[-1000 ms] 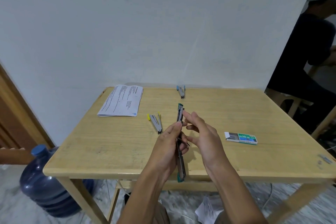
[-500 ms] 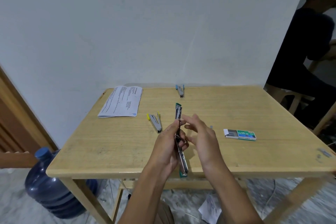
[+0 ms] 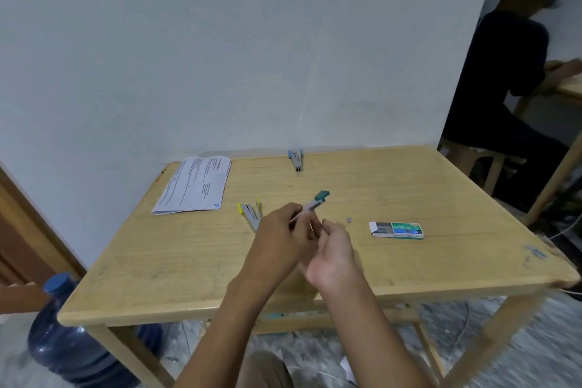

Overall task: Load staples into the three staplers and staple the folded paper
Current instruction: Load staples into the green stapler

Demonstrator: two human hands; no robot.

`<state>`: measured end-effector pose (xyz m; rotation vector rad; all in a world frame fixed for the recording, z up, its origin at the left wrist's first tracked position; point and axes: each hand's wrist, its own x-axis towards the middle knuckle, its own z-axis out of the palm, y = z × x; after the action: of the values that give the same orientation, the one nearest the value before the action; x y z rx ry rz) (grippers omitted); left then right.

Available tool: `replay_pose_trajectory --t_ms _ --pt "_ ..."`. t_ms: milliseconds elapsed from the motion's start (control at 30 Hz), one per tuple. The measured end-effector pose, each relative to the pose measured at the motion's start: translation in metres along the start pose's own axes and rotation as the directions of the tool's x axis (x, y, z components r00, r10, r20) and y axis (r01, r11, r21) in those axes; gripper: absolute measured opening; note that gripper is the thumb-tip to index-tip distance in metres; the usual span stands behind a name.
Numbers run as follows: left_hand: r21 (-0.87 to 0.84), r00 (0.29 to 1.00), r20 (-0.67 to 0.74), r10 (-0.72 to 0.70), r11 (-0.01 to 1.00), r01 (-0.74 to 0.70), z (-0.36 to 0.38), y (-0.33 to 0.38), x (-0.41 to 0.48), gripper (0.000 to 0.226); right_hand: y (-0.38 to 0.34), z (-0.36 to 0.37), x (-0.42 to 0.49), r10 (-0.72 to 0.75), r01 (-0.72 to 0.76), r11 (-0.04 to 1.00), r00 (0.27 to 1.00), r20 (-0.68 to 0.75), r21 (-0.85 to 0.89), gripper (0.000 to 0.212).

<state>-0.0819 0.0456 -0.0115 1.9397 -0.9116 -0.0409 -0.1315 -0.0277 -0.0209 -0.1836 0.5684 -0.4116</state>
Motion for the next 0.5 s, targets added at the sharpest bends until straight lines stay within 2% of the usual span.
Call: replay_pose_trajectory --t_ms 67,100,167,200,233,267,333,400,433,500 --pt "-0.205 0.991 -0.002 -0.136 0.97 0.132 0.001 -0.004 0.003 0.024 -0.009 -0.004 0.001 -0.079 0.078 0.995 0.997 0.011 0.054 0.027" --pt "-0.351 0.97 0.036 -0.242 0.905 0.239 0.002 -0.008 0.004 0.024 -0.015 -0.006 0.003 -0.141 0.14 0.99 0.99 0.006 0.032 0.025" --pt "-0.625 0.897 0.191 -0.399 0.655 0.424 0.007 -0.012 0.004 0.026 -0.033 -0.013 0.004 -0.296 0.291 0.942 0.955 -0.005 -0.169 0.022" --pt "-0.702 0.864 0.266 -0.428 0.528 0.478 0.009 -0.013 0.003 0.027 -0.043 -0.017 0.005 -0.382 0.365 0.876 0.924 0.008 -0.316 0.022" --pt "-0.75 0.838 0.329 -0.434 0.42 0.512 0.011 -0.015 0.003 0.026 -0.053 -0.02 0.003 -0.462 0.423 0.768 0.886 0.042 -0.481 0.023" --pt "-0.779 0.82 0.38 -0.428 0.33 0.533 0.014 -0.016 0.003 0.026 -0.062 -0.022 0.002 -0.529 0.455 0.609 0.843 0.095 -0.649 0.024" --pt "-0.814 0.801 0.442 -0.404 0.195 0.547 0.02 -0.02 0.005 0.025 -0.079 -0.022 0.003 -0.589 0.427 0.199 0.771 0.241 -0.882 0.026" --pt "-0.831 0.784 0.486 -0.387 0.072 0.551 0.028 -0.024 0.007 0.022 -0.091 -0.019 0.011 -0.538 0.356 -0.151 0.753 0.379 -0.922 0.028" --pt "-0.83 0.774 0.504 -0.384 0.032 0.556 0.031 -0.026 0.008 0.021 -0.096 -0.018 0.017 -0.484 0.32 -0.268 0.771 0.414 -0.909 0.029" --pt "-0.819 0.765 0.523 -0.376 0.029 0.574 0.033 -0.026 0.009 0.02 -0.104 -0.016 0.033 -0.344 0.266 -0.447 0.83 0.439 -0.854 0.03"
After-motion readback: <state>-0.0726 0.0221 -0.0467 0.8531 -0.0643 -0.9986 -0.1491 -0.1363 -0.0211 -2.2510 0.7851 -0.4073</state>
